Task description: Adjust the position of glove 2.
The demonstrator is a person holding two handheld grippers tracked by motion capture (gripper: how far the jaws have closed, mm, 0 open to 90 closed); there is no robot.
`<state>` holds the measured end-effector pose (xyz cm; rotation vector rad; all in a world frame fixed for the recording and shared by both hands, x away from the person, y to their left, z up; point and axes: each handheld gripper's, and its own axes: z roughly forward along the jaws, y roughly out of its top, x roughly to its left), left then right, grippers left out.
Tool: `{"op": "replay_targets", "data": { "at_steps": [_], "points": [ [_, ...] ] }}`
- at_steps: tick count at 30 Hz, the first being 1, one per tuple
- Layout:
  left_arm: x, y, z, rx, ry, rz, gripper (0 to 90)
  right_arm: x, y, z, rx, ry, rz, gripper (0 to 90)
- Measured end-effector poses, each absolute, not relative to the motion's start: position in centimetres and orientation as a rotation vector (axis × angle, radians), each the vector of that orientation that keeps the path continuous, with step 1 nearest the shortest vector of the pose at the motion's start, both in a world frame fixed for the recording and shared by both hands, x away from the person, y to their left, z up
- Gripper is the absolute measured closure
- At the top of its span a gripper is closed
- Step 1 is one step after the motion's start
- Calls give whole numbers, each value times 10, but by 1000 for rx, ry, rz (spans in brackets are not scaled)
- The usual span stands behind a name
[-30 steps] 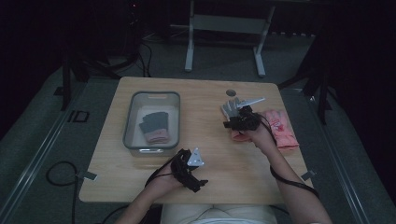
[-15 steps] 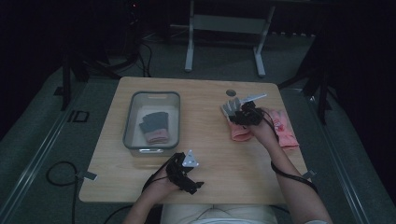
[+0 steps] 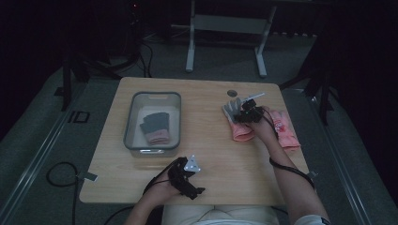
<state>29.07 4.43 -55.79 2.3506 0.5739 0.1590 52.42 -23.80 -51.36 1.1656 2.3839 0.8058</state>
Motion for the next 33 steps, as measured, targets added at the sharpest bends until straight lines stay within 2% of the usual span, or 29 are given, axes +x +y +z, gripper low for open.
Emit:
{"op": "replay_targets", "data": {
  "at_steps": [6,7,8,13,18,21,24,27,29,33],
  "points": [
    [288,42,-561,2366,534,154,33,524,-230,-523,1101,2412,690,570],
    [288,41,-562,2365,530,148,33,526,-227,-527,1128,2428,687,717],
    [287,41,-562,2362,525,146,33,526,-226,-527,1153,2420,691,761],
    [287,41,-562,2346,521,134,33,524,-224,-523,1276,2362,731,877],
    [289,42,-561,2344,526,145,33,513,-229,-506,1348,2267,841,884],
    [290,46,-560,2312,542,126,33,490,-233,-480,1391,2204,985,886],
    [290,46,-560,2310,546,130,33,483,-234,-474,1398,2187,1017,886],
    [289,46,-561,2312,548,147,33,439,-229,-440,1389,2100,1110,888],
    [289,45,-562,2314,547,150,33,439,-229,-440,1389,2100,1110,888],
    [288,45,-561,2313,535,160,33,399,-222,-432,1423,2077,1167,888]
  ]
}}
